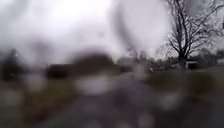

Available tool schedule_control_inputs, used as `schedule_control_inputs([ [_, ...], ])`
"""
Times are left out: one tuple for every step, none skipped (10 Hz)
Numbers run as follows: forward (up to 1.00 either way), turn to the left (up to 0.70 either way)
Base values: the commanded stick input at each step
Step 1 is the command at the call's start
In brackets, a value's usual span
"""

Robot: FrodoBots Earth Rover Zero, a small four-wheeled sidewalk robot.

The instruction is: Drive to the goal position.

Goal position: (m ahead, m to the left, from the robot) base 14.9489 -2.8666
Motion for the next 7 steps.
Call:
schedule_control_inputs([
  [0.85,0.00],
  [0.85,0.00],
  [0.85,0.00],
  [0.85,0.00],
  [0.85,0.00],
  [0.85,0.00],
  [0.85,0.00],
])
